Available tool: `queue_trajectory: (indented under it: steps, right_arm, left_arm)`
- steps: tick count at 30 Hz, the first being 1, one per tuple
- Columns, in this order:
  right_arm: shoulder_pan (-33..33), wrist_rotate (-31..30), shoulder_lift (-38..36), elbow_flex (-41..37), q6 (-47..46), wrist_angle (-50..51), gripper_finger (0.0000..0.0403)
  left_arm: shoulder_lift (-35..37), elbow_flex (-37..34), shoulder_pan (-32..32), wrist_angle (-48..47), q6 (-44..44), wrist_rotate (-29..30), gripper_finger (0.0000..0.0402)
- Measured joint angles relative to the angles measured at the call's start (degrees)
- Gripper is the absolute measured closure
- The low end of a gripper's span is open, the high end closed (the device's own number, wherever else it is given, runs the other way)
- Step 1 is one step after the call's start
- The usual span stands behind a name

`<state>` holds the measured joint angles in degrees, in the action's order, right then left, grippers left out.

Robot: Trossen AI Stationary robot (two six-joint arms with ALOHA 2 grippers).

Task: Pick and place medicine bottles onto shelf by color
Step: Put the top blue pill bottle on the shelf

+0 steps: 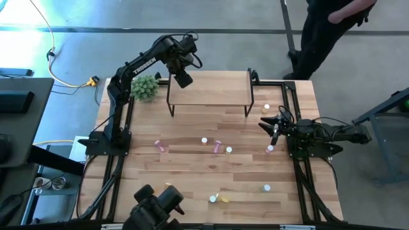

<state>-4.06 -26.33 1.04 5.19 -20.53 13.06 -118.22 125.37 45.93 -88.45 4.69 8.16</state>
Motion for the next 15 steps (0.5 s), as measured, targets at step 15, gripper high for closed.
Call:
queue_trajectory:
  steps: [15]
  right_arm:
    - [0.0, 0.0, 0.0, 0.0, 0.0, -0.02, 0.0253]
  left_arm:
    - [-0.19, 0.05, 0.0, 0.16, 0.32, -0.01, 0.028]
